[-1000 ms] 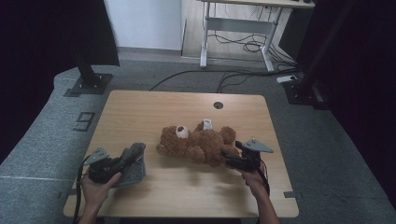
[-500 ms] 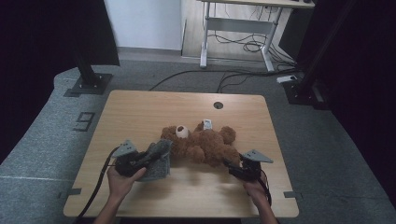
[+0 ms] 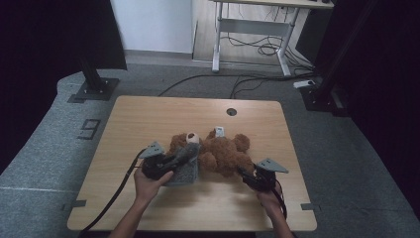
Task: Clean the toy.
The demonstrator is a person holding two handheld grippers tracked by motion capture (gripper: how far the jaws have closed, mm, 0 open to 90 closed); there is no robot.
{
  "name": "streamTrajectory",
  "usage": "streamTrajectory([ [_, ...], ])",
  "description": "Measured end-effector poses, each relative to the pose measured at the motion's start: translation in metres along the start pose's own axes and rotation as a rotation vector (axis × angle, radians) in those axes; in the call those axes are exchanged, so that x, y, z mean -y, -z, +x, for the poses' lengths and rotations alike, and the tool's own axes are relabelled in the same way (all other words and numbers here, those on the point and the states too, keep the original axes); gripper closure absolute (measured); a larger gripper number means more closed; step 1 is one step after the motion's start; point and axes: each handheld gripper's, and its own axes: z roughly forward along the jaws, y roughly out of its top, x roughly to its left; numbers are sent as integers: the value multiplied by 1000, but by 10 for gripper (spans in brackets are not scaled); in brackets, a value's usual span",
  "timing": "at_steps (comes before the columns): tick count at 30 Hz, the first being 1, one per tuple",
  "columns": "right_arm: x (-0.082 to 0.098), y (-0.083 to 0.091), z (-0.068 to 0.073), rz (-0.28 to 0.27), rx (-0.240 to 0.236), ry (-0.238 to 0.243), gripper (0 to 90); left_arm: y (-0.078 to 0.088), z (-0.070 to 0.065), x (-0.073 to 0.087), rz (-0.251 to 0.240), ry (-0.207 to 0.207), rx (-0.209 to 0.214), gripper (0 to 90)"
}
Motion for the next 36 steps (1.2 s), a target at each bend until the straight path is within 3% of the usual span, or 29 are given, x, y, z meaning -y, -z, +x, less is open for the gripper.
streamTrajectory([
  [2,-1,-1,2,-14,0,6,537,-20,-6,-10,31,-30,-4,746],
  [4,-2,-1,2,-16,2,8,539,-27,-4,-12,52,-23,0,745],
  [7,-2,0,3,-16,27,0,560,-47,9,-2,111,13,-19,745],
  [9,-1,0,3,-7,34,6,572,-50,15,6,115,25,-20,748],
  [11,-1,0,2,-2,30,6,575,-45,20,10,94,45,-13,749],
  [13,0,0,0,-1,25,6,578,-40,23,10,88,41,-22,750],
  [16,0,1,1,-11,30,19,581,-29,29,8,75,32,-48,750],
  [20,1,2,-1,-23,17,28,584,-3,49,6,48,60,-115,748],
  [24,1,1,-2,-31,2,18,584,4,52,7,35,73,-109,748],
  [27,0,0,-2,-35,-1,19,584,1,36,6,23,49,-55,748],
  [32,1,0,-2,-34,-2,17,584,-19,-3,-10,13,-8,51,748],
  [36,1,-1,-1,-32,-7,12,583,-40,-34,-31,25,-55,84,748],
])
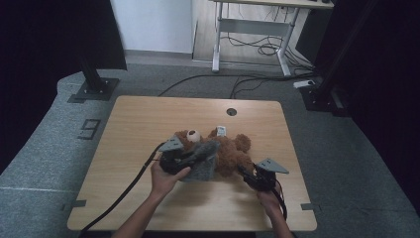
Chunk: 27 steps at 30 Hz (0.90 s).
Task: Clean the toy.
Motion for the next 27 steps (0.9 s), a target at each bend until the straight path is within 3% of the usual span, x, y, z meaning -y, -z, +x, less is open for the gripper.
streamTrajectory([
  [1,0,0,0,0,-1,-4,583,-13,-9,-7,22,-12,7,748],
  [2,0,0,0,0,-1,-4,583,-13,-9,-7,22,-12,7,748],
  [7,1,0,0,2,-2,-5,583,-56,-17,-7,100,-6,5,748],
  [10,1,-1,1,3,-4,-2,583,-63,-18,-5,109,-6,3,748],
  [15,1,-2,2,1,-4,1,585,-80,-26,-5,124,-47,-33,746],
  [20,0,-1,3,-1,0,9,589,-86,-21,1,160,-51,-69,748],
  [21,1,-1,4,4,0,19,593,-84,-22,3,168,-84,-91,751],
  [22,1,-1,4,4,0,19,593,-84,-22,3,168,-84,-91,753],
  [24,1,0,4,3,1,20,596,-80,-23,4,171,-125,-123,757],
  [27,4,2,3,0,-11,19,601,-69,-19,6,165,-137,-153,759],
])
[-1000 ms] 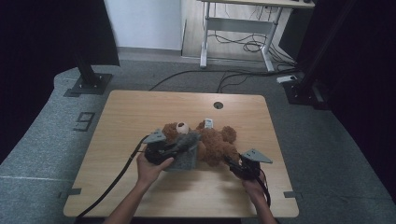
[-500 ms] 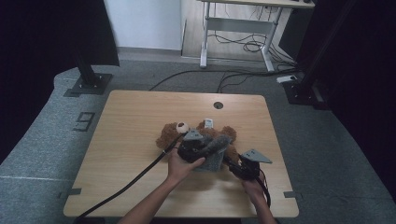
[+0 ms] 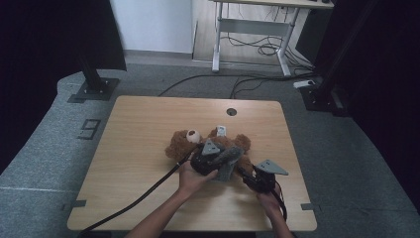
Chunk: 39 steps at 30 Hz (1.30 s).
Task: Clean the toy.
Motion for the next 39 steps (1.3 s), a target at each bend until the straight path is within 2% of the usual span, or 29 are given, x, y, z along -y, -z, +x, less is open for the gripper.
streamTrajectory([
  [1,1,1,0,1,-3,4,601,5,4,2,-1,1,-10,759],
  [5,2,3,-2,1,-15,11,601,23,31,14,-5,59,-44,759],
  [7,3,3,-3,0,-18,8,601,35,50,24,-2,98,-72,759],
  [10,2,3,-3,2,-23,14,600,48,70,35,-21,156,-54,761],
  [13,2,3,-3,1,-22,12,600,58,75,37,-45,175,-56,760],
  [15,2,2,-4,1,-24,-1,601,60,71,34,-70,180,-16,758],
  [17,2,2,-4,2,-24,-2,601,57,61,29,-77,169,24,757],
  [20,3,2,-3,4,-25,-2,601,47,42,17,-85,150,90,756],
  [21,3,1,-3,4,-26,-2,601,37,28,9,-84,128,118,756],
  [22,3,1,-3,4,-26,-2,601,37,28,9,-84,128,118,755],
  [25,3,1,-3,4,-28,-4,601,20,4,-1,-75,91,153,752],
  [27,3,0,-4,4,-30,-5,600,5,-11,-4,-48,62,171,749],
  [30,4,1,-4,6,-32,-6,600,-14,-21,-1,-1,49,162,748],
  [32,4,1,-4,10,-33,-2,600,-18,-17,6,18,42,138,750],
  [34,5,1,-4,14,-36,-2,601,-16,-15,7,14,45,131,751],
  [37,5,1,-4,6,-35,-5,601,-9,-10,8,3,29,83,753],
  [39,5,1,-5,8,-37,-5,600,-4,-3,10,1,33,64,754],
])
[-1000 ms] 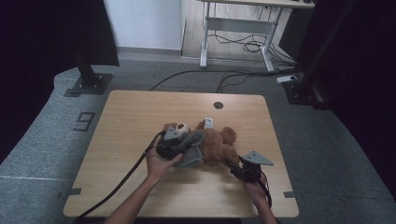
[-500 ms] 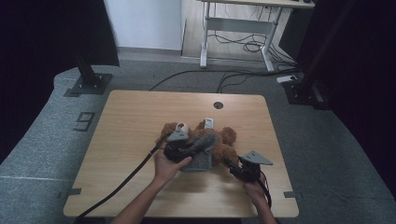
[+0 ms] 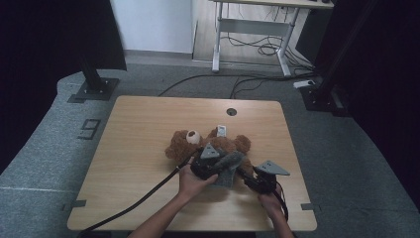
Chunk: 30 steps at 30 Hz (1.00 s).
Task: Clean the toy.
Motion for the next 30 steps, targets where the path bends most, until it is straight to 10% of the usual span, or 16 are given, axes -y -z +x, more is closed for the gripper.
streamTrajectory([
  [30,1,3,-2,0,-24,2,600,87,105,57,-14,148,-265,757],
])
